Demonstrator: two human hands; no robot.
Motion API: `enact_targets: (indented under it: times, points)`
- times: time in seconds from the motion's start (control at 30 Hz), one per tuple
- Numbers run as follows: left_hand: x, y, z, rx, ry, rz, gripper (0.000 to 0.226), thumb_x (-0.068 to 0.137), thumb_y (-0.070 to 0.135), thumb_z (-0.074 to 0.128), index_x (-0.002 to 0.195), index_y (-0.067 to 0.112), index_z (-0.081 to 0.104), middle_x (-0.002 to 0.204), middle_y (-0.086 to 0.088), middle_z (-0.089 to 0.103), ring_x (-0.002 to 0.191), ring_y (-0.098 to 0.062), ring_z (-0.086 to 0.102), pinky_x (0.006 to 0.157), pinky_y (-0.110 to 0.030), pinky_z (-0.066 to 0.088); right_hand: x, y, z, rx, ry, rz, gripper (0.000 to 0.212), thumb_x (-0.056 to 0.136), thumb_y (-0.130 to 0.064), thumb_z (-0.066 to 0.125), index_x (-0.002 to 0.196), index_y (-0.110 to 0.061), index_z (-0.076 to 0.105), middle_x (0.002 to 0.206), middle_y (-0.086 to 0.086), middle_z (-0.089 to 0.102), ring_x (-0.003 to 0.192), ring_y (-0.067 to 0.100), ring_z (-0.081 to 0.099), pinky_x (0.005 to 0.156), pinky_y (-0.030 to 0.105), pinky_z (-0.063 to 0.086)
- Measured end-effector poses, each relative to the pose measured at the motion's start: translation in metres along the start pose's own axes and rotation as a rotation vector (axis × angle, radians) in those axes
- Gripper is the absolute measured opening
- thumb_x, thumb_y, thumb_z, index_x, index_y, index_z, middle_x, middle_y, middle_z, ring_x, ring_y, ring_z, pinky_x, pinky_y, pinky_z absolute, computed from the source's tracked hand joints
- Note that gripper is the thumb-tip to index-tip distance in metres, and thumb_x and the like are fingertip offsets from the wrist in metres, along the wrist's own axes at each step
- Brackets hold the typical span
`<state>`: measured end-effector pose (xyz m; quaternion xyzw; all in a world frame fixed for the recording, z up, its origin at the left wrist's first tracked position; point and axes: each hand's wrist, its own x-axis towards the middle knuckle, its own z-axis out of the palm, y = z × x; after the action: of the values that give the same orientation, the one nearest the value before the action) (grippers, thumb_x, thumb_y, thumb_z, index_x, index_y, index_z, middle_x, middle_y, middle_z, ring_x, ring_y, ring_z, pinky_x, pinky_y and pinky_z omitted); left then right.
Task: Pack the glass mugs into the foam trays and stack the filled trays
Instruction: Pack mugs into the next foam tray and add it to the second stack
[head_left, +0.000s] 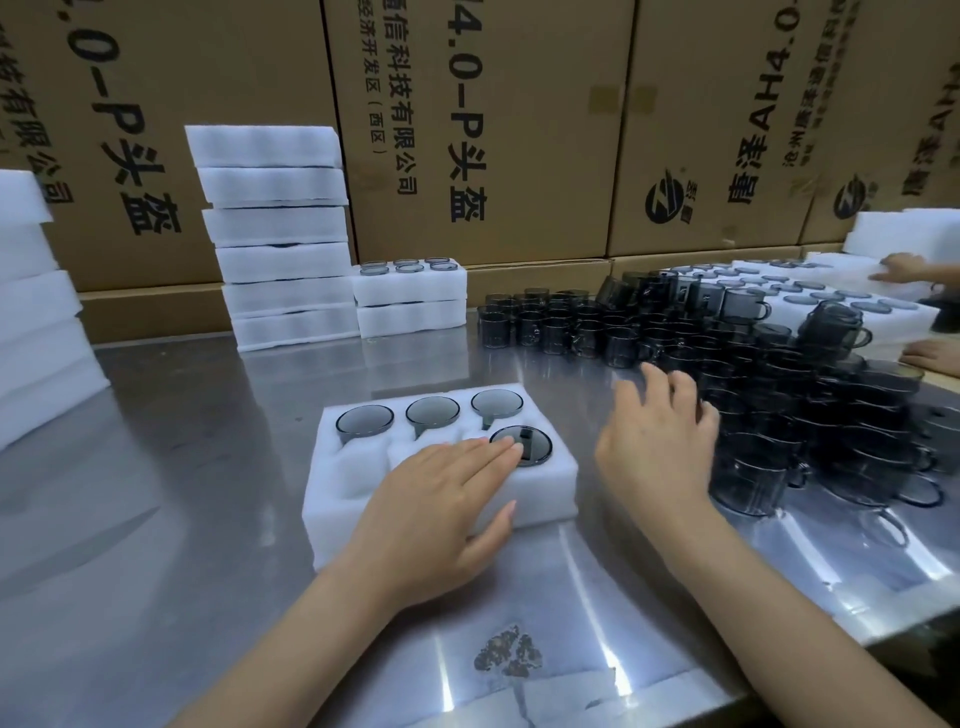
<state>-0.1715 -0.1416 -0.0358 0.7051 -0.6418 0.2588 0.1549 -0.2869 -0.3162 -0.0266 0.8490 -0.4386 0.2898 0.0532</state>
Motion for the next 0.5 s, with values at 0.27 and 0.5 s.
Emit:
enact_targets:
  times: [0.27,0.5]
  points:
    - [0.001,0.000,-0.002,-0.043,0.014,-0.014,0.043,0.087,0.033,0.042,0.118,0.016,0.066,0.118,0.006,0.066,0.107,-0.015,0.063,0.085,-0.027,0.052,0.001,0.008,0.006,-0.227,-0.195,0.069,0.031,0.085,-0.020,0.046,0.116,-0.023,0.052,0.137,0.002,0.025,0.124,0.024,0.019,0.093,0.046,0.030]
    - [0.001,0.002,-0.004,-0.049,0.015,-0.024,0.043,0.087,0.035,0.042,0.117,0.017,0.067,0.116,0.007,0.067,0.106,-0.014,0.064,0.083,-0.025,0.052,0.007,0.021,0.007,-0.205,-0.228,0.155,0.031,0.087,-0.015,0.042,0.115,-0.018,0.054,0.126,0.002,0.040,0.119,0.025,0.027,0.084,0.041,0.033]
